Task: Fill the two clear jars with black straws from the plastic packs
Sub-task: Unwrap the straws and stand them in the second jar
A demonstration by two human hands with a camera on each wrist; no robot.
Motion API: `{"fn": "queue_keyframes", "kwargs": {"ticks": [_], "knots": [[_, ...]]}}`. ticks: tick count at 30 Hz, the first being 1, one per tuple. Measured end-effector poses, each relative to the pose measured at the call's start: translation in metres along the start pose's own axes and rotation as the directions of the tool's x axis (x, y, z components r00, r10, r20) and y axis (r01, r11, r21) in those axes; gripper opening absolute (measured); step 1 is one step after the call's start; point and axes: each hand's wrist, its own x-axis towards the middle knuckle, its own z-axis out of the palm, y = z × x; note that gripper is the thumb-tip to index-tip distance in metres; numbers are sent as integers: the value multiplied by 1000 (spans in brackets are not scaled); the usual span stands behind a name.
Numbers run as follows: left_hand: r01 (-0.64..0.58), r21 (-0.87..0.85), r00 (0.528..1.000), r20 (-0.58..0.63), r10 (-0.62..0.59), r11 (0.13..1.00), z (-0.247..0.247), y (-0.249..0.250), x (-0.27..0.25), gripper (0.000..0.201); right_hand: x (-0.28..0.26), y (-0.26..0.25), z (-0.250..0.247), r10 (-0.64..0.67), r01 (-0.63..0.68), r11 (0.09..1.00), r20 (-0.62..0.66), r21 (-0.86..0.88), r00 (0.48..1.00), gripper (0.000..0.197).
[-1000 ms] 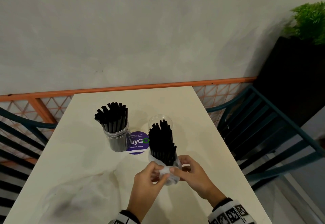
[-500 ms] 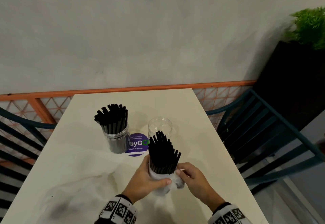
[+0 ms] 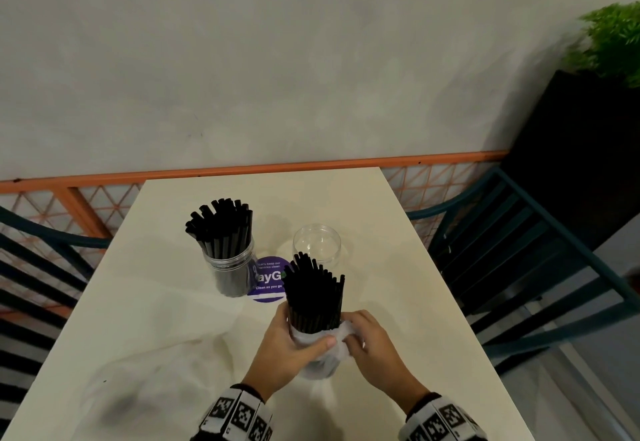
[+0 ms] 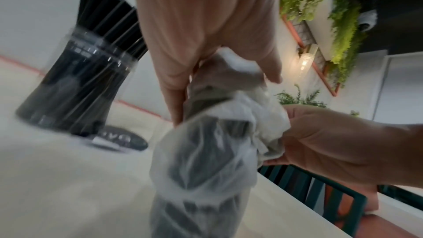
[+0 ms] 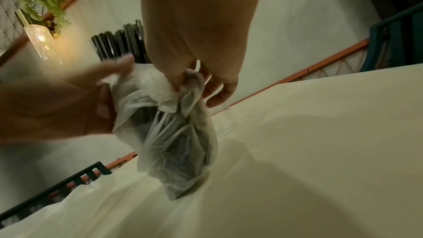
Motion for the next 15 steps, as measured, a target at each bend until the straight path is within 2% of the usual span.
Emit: {"fn": "queue_keyframes", "kwargs": {"ticks": [1, 2, 3, 5, 7, 10, 12, 15], "knots": [[-6, 14, 1000, -22, 6, 1000, -2, 7, -1, 80, 0, 2, 2, -17, 17, 1000, -23, -11, 1000, 32], [-38, 47, 995, -93, 43, 998, -5, 16, -2, 95, -1, 3, 3, -30, 29, 999, -43, -15, 999, 34], [-96, 95, 977, -181, 112, 991, -9, 27, -2, 107, -1, 3, 4, -35, 34, 999, -64, -16, 997, 35], [-200, 193, 921, -297, 252, 961, -12, 53, 0, 114, -2, 1, 5, -49, 46, 998, -98, -31, 994, 36], [-206, 334, 907, -288, 307, 920, -7, 73, 7, 109, -4, -4, 7, -77, 71, 996, -118, -60, 990, 41], [-107, 656, 919, -221, 326, 747, 9, 77, 19, 97, -7, -6, 13, -116, 102, 990, -140, -99, 983, 49], [-67, 742, 930, -195, 310, 667, 18, 71, 26, 83, -10, -1, 17, -147, 125, 978, -123, -168, 982, 52], [-115, 778, 910, -167, 380, 617, 26, 67, 32, 51, -15, 9, 18, -118, 104, 979, -71, -177, 990, 46]]}}
